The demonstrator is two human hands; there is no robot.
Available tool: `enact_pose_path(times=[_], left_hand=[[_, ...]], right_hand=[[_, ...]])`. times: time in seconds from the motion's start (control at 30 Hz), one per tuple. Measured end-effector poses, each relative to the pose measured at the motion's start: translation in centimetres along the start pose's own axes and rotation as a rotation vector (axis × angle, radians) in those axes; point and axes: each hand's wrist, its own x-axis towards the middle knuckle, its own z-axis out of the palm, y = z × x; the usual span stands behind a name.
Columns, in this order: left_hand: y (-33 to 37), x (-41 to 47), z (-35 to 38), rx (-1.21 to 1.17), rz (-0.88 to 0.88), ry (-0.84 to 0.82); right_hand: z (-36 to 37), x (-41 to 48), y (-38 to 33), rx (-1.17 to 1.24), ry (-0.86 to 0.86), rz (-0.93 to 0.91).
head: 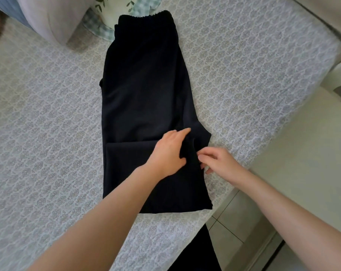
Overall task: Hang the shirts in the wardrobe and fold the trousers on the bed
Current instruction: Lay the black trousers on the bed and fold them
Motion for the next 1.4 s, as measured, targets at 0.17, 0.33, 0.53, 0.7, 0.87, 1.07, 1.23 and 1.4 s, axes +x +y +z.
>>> enact_pose_path(times=[0.17, 0.33, 0.53, 0.7, 0.87, 1.07, 1.23, 1.4], left_hand=[[0.1, 0.4, -0.4, 0.079, -0.006, -0.089], [-0.6, -3.6, -0.1, -0.045, -0.053, 0.033], [-1.0, -6.8, -0.3, -0.117, -0.052, 0.069], [-1.1, -6.9, -0.5, -0.135, -0.070, 0.051], [-1.6, -6.4, -0.5, -0.154, -0.089, 0.038], [-2.0, -6.3, 0.0, -0.194, -0.120, 0.030], [-2.3, -6.0, -0.2, -0.198, -0.121, 0.023], [-2.1, -5.9, -0.7, -0.188, -0.080, 0.021]], right_hand=[[-1.6, 0.8, 0.2, -0.037, 0.126, 0.034], [-2.9, 4.3, -0.3, -0.060, 0.431, 0.128], [-2.4, 5.7, -2.0, 0.044, 0.005, 0.207], [-2.9, 4.7, -1.8, 0.157, 0.101, 0.237], [-2.7, 4.4, -1.5, 0.260, 0.278, 0.470], [-2.3, 4.3, -2.0, 0.555, 0.036, 0.456], [-1.5, 4.5, -1.3, 0.636, 0.190, 0.483], [-1.8, 4.8, -1.0, 0.191, 0.482, 0.363]])
